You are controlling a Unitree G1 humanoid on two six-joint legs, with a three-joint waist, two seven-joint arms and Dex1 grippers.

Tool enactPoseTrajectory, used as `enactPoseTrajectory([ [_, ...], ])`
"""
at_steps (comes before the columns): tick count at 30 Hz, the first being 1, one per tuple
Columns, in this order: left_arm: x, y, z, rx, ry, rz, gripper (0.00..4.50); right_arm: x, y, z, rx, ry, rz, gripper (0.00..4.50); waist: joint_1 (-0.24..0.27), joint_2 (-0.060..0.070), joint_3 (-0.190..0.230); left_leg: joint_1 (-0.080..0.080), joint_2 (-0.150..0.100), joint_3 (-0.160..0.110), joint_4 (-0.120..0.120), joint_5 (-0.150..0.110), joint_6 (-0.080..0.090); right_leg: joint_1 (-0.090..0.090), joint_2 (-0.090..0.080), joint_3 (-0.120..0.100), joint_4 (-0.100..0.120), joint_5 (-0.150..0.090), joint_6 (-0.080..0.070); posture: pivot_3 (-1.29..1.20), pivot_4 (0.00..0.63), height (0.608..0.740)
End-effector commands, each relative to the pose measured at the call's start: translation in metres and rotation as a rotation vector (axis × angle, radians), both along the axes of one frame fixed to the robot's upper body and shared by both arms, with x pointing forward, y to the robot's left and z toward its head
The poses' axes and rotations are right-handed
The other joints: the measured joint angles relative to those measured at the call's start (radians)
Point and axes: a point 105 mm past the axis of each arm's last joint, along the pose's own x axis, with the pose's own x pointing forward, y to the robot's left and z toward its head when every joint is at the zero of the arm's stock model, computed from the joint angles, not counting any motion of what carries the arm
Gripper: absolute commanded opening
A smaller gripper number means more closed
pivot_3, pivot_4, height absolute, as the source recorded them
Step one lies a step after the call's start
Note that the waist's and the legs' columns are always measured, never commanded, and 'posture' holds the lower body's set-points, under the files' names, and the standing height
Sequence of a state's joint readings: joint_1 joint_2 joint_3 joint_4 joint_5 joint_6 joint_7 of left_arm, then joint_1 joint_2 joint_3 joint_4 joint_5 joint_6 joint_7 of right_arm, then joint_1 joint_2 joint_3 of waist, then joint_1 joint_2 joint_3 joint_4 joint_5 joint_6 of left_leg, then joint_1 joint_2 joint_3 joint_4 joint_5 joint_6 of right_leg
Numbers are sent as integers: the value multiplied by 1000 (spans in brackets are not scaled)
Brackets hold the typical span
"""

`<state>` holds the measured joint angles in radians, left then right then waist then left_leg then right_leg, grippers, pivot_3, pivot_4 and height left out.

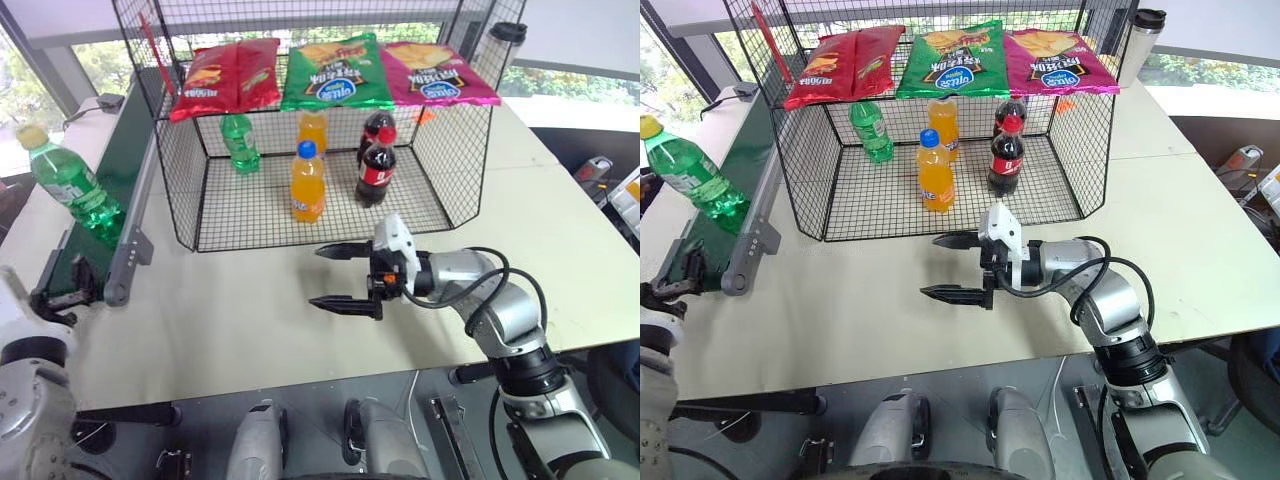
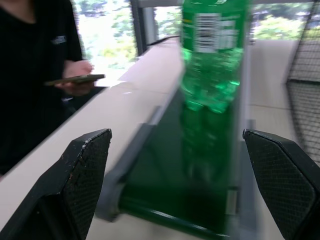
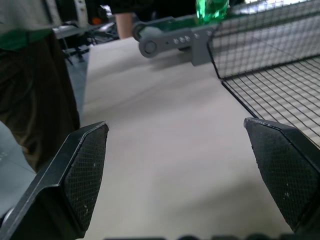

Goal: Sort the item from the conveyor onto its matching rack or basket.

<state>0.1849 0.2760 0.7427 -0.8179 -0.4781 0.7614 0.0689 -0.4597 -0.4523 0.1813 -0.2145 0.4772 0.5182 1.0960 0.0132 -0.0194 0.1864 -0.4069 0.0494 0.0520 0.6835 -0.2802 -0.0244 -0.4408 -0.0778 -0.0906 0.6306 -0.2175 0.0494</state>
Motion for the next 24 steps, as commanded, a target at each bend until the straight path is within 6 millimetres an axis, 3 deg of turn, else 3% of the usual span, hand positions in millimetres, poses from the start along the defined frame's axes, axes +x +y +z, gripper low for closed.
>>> enactPoseTrajectory([
  [1,0,6,5,16,-3,2,4396,-3,1,14,22,-51,25,4500,0,0,0,0,0,0,0,0,0,0,0,0,0,0,0,0,150,740],
  [8,14,14,4,3,-1,-19,4396,-1,-1,7,7,-51,13,4500,-1,0,0,0,0,0,0,0,0,0,0,0,0,0,0,0,150,740],
  [19,36,5,4,21,5,-101,4396,1,-3,4,-1,-52,-4,4500,0,0,0,0,0,1,0,0,0,0,0,0,0,0,0,0,150,740],
  [22,37,-1,2,-4,-17,-134,3590,2,-4,4,-7,-58,-14,4500,1,0,0,0,0,1,0,0,0,0,0,0,0,0,0,0,150,740],
  [24,35,-3,1,-8,-20,-146,2755,3,-3,5,-8,-59,-19,4500,0,0,0,0,0,1,0,0,0,0,-1,0,0,0,0,0,150,740],
])
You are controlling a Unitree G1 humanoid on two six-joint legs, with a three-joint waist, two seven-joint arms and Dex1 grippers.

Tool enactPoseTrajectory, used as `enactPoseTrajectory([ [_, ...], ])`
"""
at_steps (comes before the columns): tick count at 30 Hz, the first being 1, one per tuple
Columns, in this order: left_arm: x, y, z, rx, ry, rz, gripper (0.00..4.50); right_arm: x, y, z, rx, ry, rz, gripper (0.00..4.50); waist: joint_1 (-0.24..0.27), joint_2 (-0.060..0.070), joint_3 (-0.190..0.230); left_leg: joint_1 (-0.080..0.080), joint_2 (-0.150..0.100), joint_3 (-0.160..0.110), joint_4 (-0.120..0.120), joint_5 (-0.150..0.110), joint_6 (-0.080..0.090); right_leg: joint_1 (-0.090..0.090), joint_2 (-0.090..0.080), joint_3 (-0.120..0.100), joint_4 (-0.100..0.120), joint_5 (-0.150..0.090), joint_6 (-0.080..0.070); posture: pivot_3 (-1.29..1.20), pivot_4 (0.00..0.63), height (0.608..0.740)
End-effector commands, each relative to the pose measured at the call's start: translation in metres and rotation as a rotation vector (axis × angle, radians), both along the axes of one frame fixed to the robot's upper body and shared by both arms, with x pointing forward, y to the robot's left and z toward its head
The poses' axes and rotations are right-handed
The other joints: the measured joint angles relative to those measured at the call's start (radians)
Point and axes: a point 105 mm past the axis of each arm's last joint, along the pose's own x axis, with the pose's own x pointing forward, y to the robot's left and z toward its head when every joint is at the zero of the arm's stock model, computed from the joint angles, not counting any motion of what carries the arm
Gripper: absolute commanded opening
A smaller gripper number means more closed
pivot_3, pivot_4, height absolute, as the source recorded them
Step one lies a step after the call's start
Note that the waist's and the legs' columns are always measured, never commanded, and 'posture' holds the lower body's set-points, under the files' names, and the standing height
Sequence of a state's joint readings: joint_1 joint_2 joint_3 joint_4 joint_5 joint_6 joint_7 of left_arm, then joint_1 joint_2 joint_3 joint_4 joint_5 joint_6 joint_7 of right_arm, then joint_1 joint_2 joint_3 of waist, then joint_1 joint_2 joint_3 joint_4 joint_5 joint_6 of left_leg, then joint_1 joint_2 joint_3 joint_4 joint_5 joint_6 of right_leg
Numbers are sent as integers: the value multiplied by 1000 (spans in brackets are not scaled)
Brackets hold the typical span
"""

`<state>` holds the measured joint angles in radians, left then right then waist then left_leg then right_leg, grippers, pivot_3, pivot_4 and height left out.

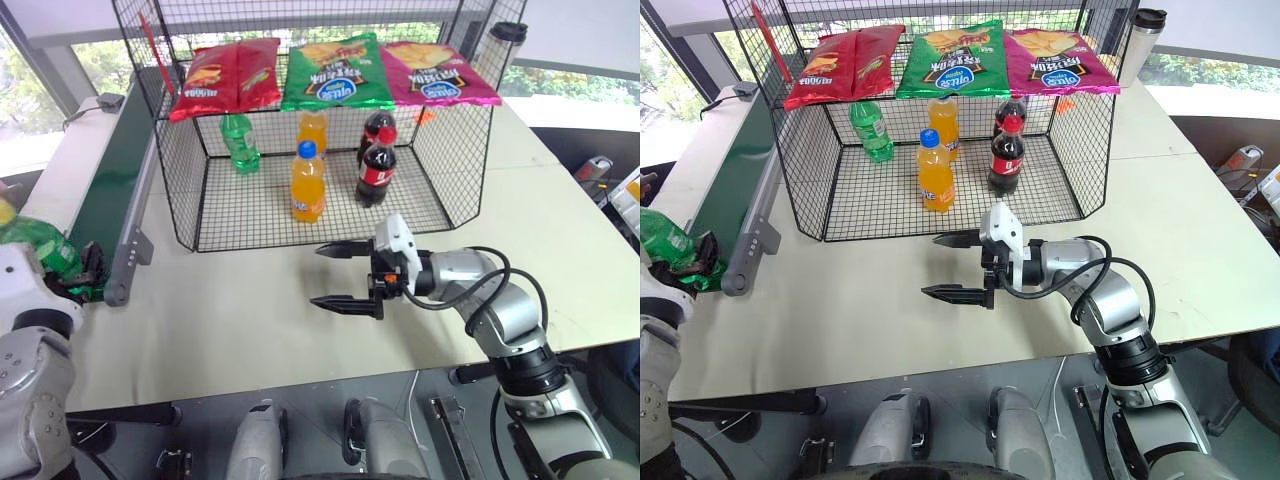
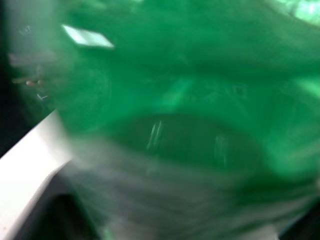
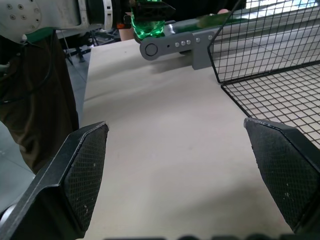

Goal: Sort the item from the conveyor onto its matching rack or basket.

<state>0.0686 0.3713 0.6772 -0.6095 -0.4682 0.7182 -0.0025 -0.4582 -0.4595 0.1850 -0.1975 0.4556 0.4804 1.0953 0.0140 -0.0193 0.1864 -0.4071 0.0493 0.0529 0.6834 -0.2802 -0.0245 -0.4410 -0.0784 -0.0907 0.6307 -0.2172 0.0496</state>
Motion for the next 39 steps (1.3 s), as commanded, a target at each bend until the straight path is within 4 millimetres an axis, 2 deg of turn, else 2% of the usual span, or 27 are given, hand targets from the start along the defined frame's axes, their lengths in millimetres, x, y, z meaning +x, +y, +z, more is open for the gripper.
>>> enactPoseTrajectory([
  [1,-1,-11,7,3,-46,-58,2735,0,-1,7,3,-34,-4,4500,0,0,0,0,0,0,0,0,0,0,0,0,0,0,0,0,150,740],
  [6,-5,-15,17,6,-80,-63,2735,1,-2,6,-3,-33,-8,4500,1,0,0,0,0,0,0,0,0,0,0,0,0,0,0,0,150,740],
  [10,-11,-9,33,28,-129,-30,2735,0,-1,6,1,-31,-2,4500,0,0,0,0,0,0,0,0,0,0,0,0,0,0,0,0,150,740],
  [14,-16,-7,57,87,-189,-10,2735,0,0,7,7,-29,3,4500,-2,-1,0,0,0,0,0,0,0,0,0,0,0,0,0,0,150,740],
  [16,-15,-12,68,119,-208,-39,2735,0,0,7,6,-28,3,4500,-3,-1,0,0,0,0,0,0,0,-1,1,0,0,0,0,0,150,740],
  [20,-9,-40,82,139,-220,-182,2735,0,0,7,5,-27,0,4500,0,-1,0,0,0,0,0,0,0,0,0,0,0,0,0,0,150,740],
  [22,-5,-62,82,127,-202,-306,2735,0,0,6,5,-26,-1,4500,0,-1,0,0,0,0,0,0,0,0,0,0,0,0,0,0,150,740],
  [24,-3,-88,79,193,-153,-432,2735,1,-1,6,3,-29,-5,4500,-1,-1,1,0,0,0,0,0,0,0,0,0,0,0,0,0,150,740],
  [26,-1,-102,75,229,-119,-492,2735,2,-2,7,3,-35,-17,4500,-2,-1,1,0,0,0,0,0,0,0,0,0,0,0,0,0,150,740],
  [30,8,-117,64,241,-85,-544,2735,2,-3,8,6,-38,-27,4500,-4,-1,1,0,0,0,0,0,0,-1,1,0,0,0,0,0,150,740],
  [34,28,-125,55,253,-68,-543,2735,5,-3,7,8,-44,-47,4500,0,-1,1,0,0,0,0,0,0,-1,1,0,1,0,0,0,150,740],
  [39,53,-133,50,263,-78,-535,2735,27,-5,-8,-18,-77,-237,4500,-1,-1,1,0,0,0,0,0,0,0,1,0,0,0,1,0,150,740],
])
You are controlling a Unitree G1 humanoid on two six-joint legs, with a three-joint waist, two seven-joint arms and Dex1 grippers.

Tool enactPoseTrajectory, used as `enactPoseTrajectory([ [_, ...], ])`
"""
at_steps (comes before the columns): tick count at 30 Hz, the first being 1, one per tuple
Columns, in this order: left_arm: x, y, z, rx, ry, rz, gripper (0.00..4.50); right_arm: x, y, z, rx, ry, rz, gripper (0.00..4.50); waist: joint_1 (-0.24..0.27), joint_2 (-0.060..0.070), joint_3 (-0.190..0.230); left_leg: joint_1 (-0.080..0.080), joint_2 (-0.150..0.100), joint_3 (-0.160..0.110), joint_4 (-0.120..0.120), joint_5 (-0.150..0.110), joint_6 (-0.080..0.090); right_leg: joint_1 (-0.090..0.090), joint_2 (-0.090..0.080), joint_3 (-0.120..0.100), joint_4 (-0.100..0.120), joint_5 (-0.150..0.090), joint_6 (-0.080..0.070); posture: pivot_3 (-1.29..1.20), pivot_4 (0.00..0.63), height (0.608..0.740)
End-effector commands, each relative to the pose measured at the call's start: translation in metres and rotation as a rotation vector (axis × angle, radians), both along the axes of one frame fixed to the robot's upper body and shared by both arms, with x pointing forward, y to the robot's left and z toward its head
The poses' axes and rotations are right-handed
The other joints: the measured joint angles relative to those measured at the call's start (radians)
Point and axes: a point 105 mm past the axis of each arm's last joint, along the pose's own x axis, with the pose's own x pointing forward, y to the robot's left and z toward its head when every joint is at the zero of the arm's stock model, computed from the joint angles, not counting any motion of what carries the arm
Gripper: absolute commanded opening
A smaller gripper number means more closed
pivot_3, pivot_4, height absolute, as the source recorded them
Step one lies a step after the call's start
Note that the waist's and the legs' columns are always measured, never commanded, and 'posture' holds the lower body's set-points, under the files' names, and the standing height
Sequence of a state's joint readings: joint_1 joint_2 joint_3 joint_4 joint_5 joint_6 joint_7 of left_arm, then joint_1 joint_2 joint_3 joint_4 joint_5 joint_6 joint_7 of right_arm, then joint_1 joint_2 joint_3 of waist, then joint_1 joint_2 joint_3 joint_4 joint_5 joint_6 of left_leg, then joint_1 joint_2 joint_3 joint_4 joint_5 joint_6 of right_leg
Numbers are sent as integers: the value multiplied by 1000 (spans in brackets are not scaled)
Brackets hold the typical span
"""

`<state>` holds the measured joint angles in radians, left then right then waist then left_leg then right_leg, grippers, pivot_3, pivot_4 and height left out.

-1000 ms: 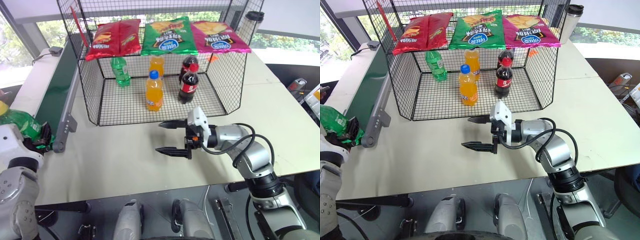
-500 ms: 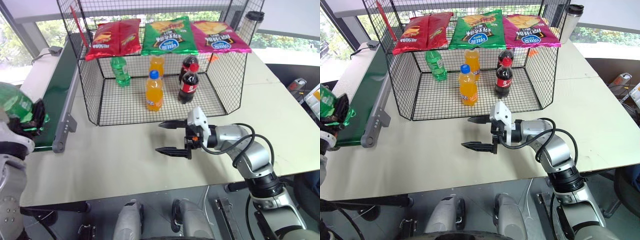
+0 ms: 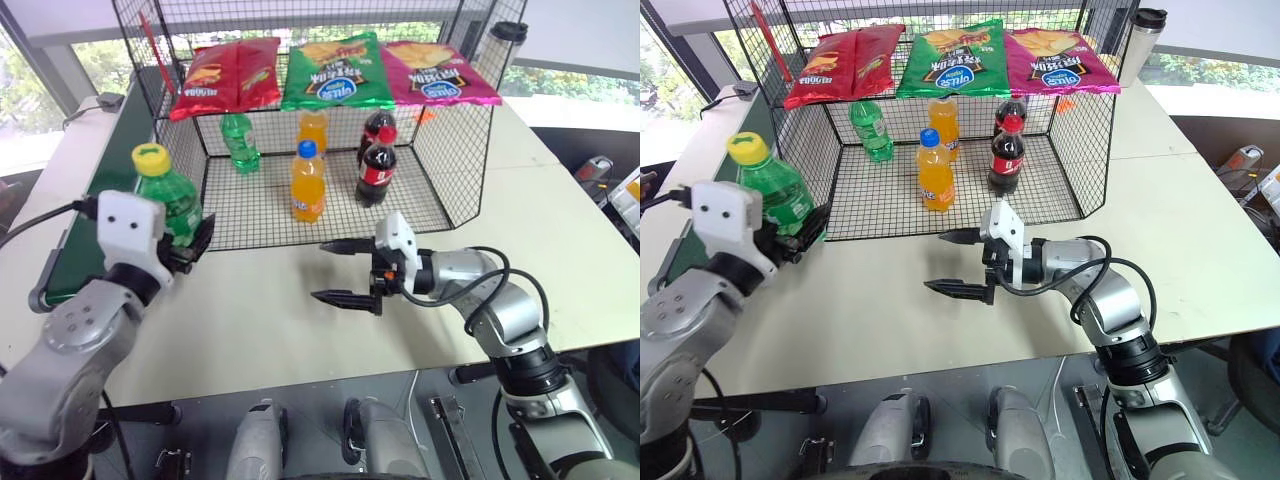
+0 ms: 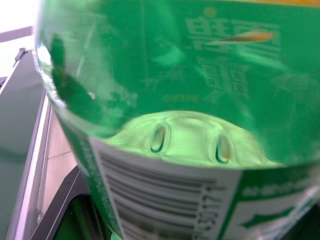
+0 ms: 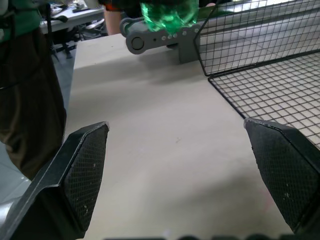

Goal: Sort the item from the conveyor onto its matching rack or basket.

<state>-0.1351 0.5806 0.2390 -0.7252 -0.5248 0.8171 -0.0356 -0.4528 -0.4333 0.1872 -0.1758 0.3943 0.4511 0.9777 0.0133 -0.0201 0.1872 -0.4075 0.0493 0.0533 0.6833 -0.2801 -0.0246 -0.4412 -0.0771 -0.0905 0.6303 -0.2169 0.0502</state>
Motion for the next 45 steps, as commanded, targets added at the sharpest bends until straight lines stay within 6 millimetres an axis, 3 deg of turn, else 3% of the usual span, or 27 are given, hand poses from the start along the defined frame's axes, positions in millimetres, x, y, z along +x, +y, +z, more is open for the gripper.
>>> enactPoseTrajectory([
  [1,9,-7,14,9,-101,1,2735,14,-6,-6,-15,-41,-122,4500,0,0,0,0,0,0,0,0,0,0,0,0,0,0,1,0,150,740],
  [8,42,-22,-1,-41,-86,5,2735,30,-12,-15,-47,-66,-229,4500,1,0,0,-1,0,0,0,0,0,-1,0,0,0,2,3,0,150,740],
  [14,78,-39,-18,-98,-58,19,2735,34,-9,-10,-47,-86,-235,4500,0,0,0,-1,0,1,0,0,0,-1,0,0,0,2,3,0,150,740],
  [23,118,-33,-25,-108,-64,106,2735,28,-6,-6,-42,-82,-202,4500,-1,0,0,-1,0,1,0,0,0,-1,0,0,0,2,4,0,150,740],
  [26,120,-33,-33,-118,-43,101,2735,28,-6,-4,-38,-84,-201,4500,-1,0,0,-1,0,1,0,0,0,-1,0,0,0,2,4,0,150,740],
  [29,121,-31,-43,-138,-15,108,4286,30,-6,-1,-31,-95,-207,4500,-1,0,0,-1,0,1,0,0,0,-1,0,0,0,2,4,0,150,740],
  [30,121,-30,-44,-141,-13,113,4440,30,-6,-1,-31,-96,-208,4500,-1,0,0,-1,0,1,0,0,0,-1,0,0,0,2,4,0,150,740],
  [35,118,-28,-40,-139,-32,118,4440,31,-5,-1,-33,-94,-206,4500,-1,0,0,0,0,1,0,0,0,0,0,0,1,2,4,0,150,740],
  [45,89,-25,-3,-74,-120,76,4440,27,-1,-4,-33,-78,-174,4500,-3,0,0,0,0,1,0,0,0,0,0,0,1,2,4,0,150,740],
])
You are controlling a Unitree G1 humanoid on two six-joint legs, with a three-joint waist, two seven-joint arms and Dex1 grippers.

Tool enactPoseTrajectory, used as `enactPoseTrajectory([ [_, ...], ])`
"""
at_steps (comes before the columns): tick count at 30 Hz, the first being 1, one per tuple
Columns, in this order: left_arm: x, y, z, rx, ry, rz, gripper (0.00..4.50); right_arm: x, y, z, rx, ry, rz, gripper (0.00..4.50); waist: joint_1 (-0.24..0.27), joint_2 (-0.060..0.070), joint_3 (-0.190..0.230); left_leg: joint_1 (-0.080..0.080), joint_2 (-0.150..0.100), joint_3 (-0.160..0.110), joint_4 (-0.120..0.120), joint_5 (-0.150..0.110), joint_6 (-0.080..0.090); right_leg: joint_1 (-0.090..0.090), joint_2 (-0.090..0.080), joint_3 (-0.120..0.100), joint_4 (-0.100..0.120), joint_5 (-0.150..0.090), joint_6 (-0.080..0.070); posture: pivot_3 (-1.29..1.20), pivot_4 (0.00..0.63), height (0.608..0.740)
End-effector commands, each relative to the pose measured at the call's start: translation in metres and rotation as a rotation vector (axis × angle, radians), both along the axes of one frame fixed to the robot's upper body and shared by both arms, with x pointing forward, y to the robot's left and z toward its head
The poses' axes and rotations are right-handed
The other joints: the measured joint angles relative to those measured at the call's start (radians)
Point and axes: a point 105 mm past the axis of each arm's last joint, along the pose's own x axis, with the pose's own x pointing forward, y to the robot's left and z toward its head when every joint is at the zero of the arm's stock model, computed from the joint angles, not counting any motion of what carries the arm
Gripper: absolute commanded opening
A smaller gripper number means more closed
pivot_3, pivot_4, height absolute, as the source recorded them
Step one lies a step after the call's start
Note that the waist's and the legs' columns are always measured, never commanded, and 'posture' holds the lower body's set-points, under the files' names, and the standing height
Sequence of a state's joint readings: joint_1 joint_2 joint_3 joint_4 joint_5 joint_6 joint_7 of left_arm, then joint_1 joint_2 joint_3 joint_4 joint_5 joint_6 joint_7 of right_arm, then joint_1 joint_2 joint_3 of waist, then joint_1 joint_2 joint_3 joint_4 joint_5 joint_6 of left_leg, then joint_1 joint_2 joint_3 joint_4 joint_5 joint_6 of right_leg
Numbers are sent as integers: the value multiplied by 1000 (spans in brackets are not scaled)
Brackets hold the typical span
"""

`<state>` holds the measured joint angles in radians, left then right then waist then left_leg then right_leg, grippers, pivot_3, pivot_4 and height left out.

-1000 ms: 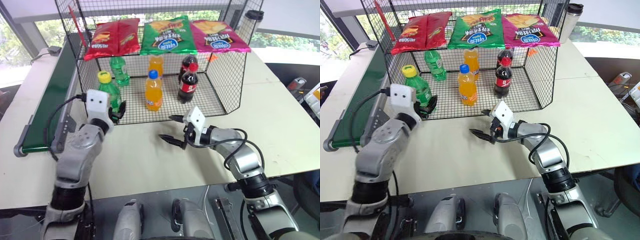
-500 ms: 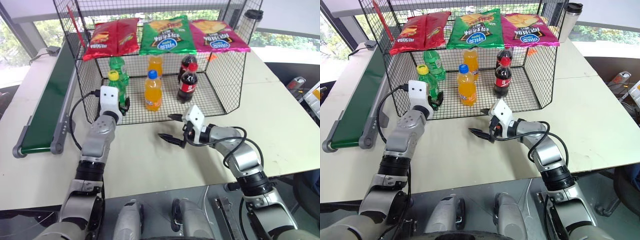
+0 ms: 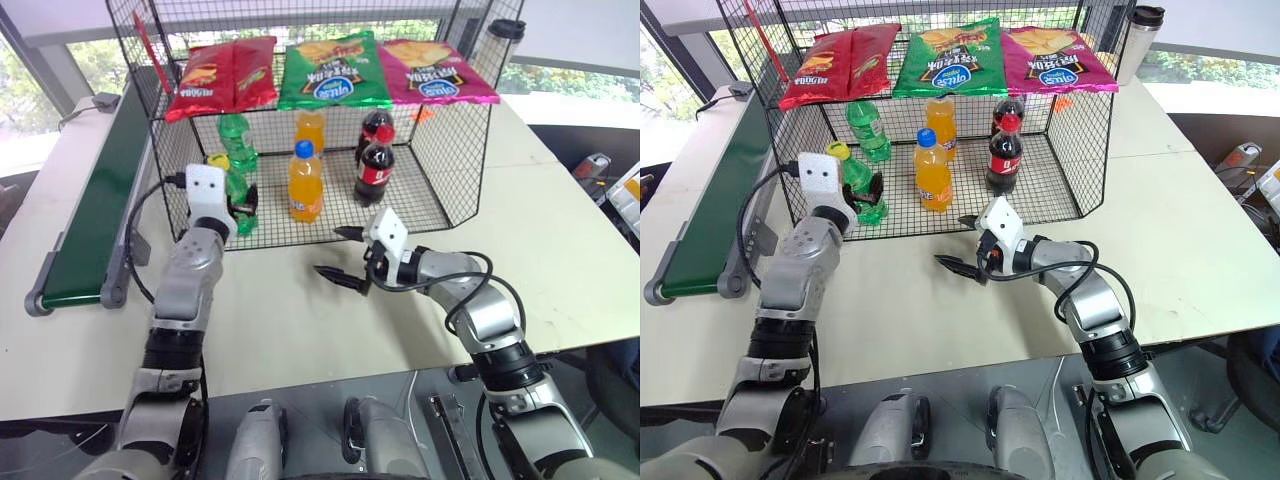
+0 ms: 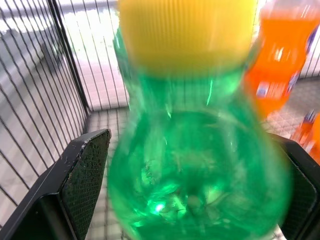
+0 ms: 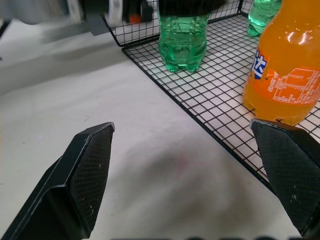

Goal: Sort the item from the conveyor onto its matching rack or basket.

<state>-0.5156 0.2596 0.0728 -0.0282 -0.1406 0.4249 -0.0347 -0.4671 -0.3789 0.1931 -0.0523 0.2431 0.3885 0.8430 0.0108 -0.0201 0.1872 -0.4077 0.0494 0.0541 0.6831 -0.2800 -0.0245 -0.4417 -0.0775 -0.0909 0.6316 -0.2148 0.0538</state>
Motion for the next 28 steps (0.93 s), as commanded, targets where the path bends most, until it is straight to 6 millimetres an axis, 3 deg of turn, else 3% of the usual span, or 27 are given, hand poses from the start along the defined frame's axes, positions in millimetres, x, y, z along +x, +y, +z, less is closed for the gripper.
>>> enactPoseTrajectory([
  [1,-17,0,21,53,-51,-30,4440,-4,7,16,25,-50,41,4500,0,0,0,0,0,0,0,0,0,0,0,0,0,0,0,0,150,740],
  [8,-62,10,23,101,-16,-54,4440,-7,7,13,20,-41,56,4500,-1,0,0,0,0,0,0,0,0,0,0,0,0,0,0,0,150,740],
  [12,-87,6,11,58,48,-109,4440,-6,5,12,14,-41,50,4500,2,0,0,0,0,-1,0,0,0,0,0,0,0,0,0,0,150,740],
  [17,-112,6,-18,-31,149,-108,4440,-6,5,9,13,-33,59,4500,1,0,0,1,0,-1,0,0,0,1,0,1,0,0,0,0,150,740],
  [23,-121,4,-46,-88,237,-101,4440,-6,5,6,5,-27,66,4500,2,0,0,1,0,-2,0,0,0,1,0,0,0,0,-1,0,150,740],
  [28,-121,6,-56,-91,261,-81,4440,-5,3,4,0,-25,64,4500,1,0,0,1,0,-1,0,0,0,0,0,0,0,0,-1,0,150,740],
])
